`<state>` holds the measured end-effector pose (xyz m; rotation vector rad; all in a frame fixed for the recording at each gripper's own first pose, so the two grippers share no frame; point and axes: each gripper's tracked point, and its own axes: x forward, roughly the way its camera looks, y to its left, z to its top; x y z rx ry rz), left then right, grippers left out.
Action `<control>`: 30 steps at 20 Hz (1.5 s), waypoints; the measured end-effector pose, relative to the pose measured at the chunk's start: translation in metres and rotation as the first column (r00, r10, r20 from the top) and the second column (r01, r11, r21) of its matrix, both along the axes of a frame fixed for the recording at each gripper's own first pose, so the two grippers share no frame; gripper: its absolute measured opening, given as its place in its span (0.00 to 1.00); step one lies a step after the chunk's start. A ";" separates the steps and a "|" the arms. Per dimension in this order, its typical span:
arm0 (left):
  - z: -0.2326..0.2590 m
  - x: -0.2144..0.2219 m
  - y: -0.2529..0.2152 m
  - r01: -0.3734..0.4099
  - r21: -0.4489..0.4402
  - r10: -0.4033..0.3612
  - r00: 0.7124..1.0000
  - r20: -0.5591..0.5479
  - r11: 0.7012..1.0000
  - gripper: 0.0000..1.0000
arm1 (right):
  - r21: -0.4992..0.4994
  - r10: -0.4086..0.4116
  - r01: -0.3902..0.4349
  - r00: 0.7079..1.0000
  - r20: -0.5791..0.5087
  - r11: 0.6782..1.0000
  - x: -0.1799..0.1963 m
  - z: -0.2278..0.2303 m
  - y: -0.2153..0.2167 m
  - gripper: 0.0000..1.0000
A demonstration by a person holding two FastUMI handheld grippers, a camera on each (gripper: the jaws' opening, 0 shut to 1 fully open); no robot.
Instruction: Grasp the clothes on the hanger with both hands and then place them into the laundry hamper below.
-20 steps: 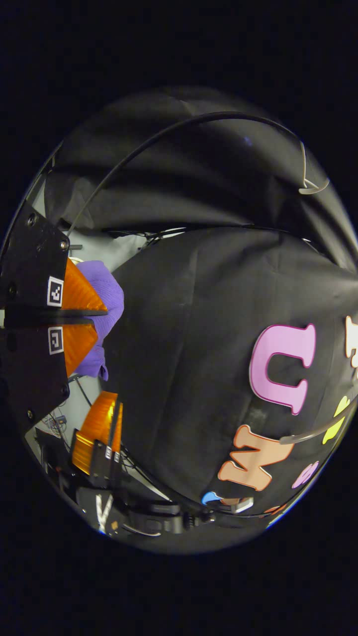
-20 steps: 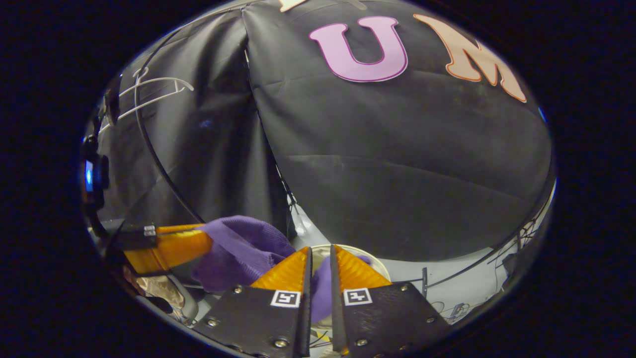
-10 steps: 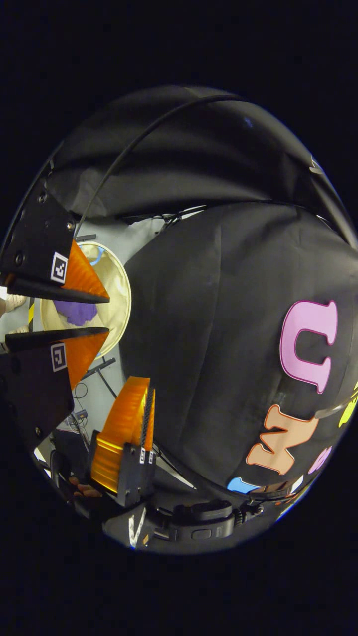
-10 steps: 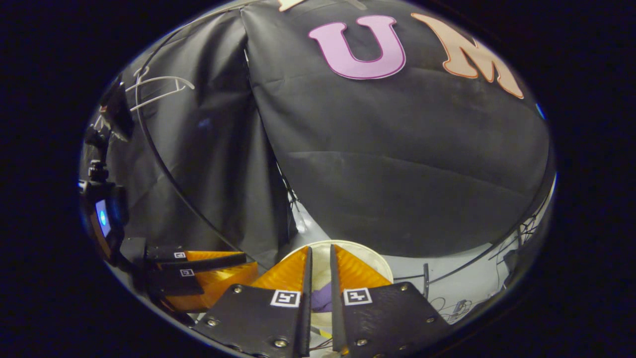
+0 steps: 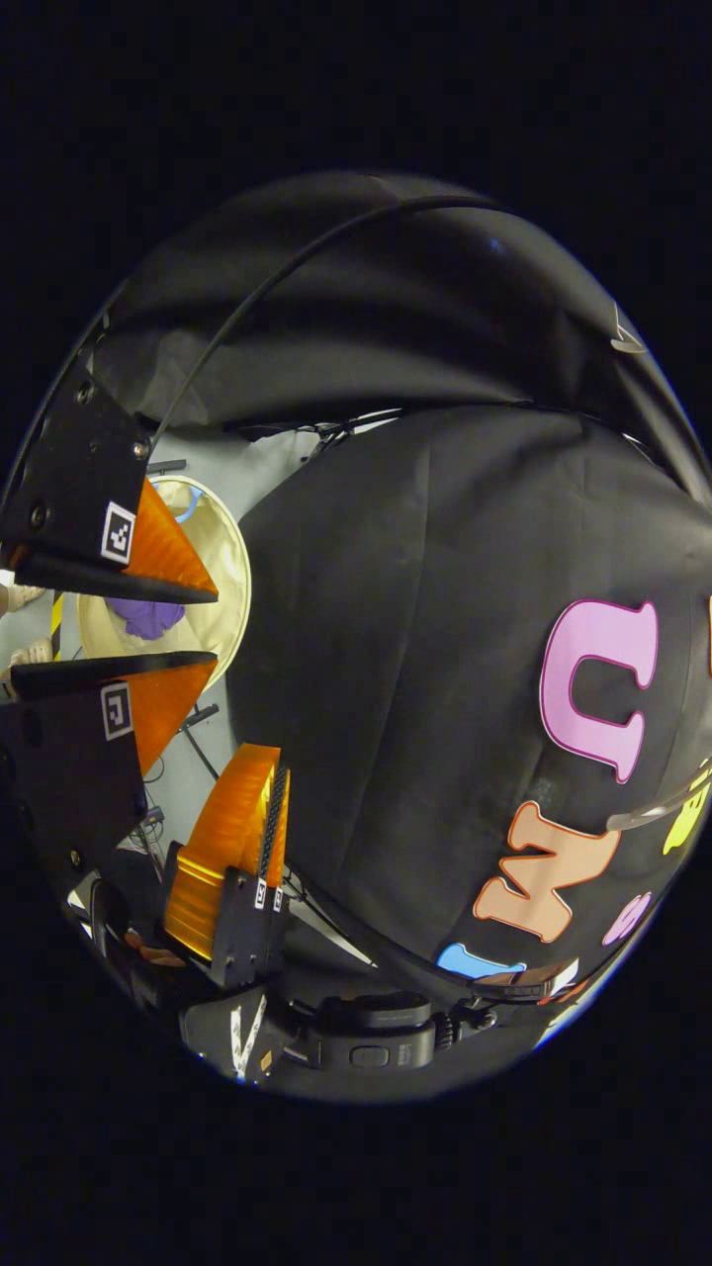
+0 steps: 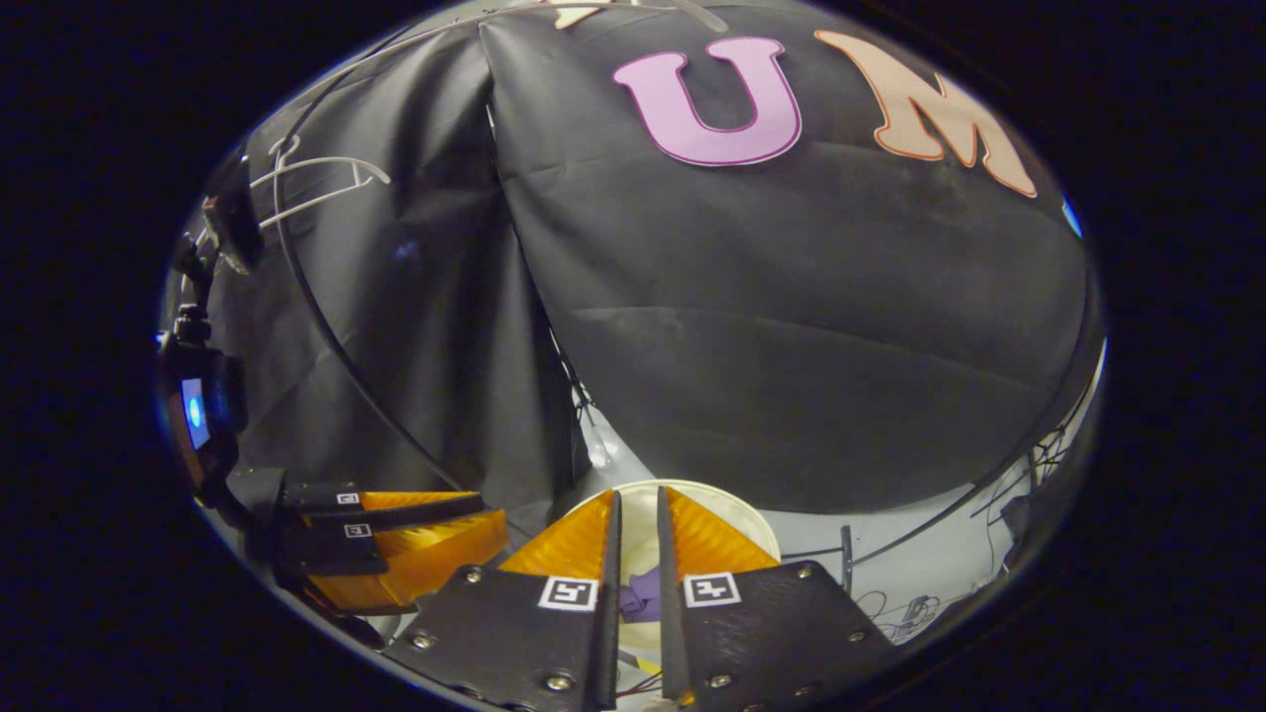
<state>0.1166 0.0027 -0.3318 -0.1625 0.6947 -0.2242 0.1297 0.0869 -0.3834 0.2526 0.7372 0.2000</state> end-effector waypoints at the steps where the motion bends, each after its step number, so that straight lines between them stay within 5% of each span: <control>1: 0.003 0.001 0.001 -0.001 -0.001 0.001 1.000 0.005 1.000 0.30 | -0.002 0.000 0.000 1.000 0.002 1.000 0.000 0.001 0.000 0.17; 6: 0.024 0.009 0.000 0.011 -0.005 -0.010 0.998 0.069 1.000 0.30 | -0.016 -0.012 0.013 0.999 0.039 1.000 -0.001 0.017 -0.004 0.18; 13: 0.115 0.020 -0.013 0.034 -0.034 -0.024 0.963 0.268 0.999 0.29 | -0.019 -0.112 0.119 0.967 0.231 0.993 0.003 0.112 -0.041 0.18; 20: 0.243 0.019 -0.027 0.086 0.038 -0.092 0.835 0.542 0.996 0.29 | -0.035 -0.201 0.251 0.843 0.498 0.967 0.006 0.251 -0.086 0.17; 21: 0.259 0.018 -0.030 0.091 0.042 -0.099 0.816 0.569 0.995 0.22 | -0.035 -0.212 0.271 0.819 0.534 0.962 0.006 0.273 -0.092 0.18; 22: 0.276 0.015 -0.032 0.093 0.040 -0.099 0.798 0.595 0.995 0.36 | -0.031 -0.222 0.290 0.795 0.565 0.957 0.003 0.295 -0.097 0.17; 25: 0.325 0.012 -0.038 0.088 0.020 -0.079 0.739 0.669 0.996 0.21 | -0.014 -0.251 0.336 0.732 0.633 0.942 -0.013 0.345 -0.107 0.17; 28: 0.354 0.000 -0.044 0.107 -0.006 -0.072 0.707 0.704 0.994 0.31 | -0.002 -0.274 0.369 0.693 0.667 0.929 -0.028 0.376 -0.116 0.17; 30: 0.369 -0.008 -0.045 0.123 -0.023 -0.069 0.689 0.721 0.992 0.48 | -0.001 -0.278 0.383 0.674 0.684 0.924 -0.039 0.392 -0.119 0.17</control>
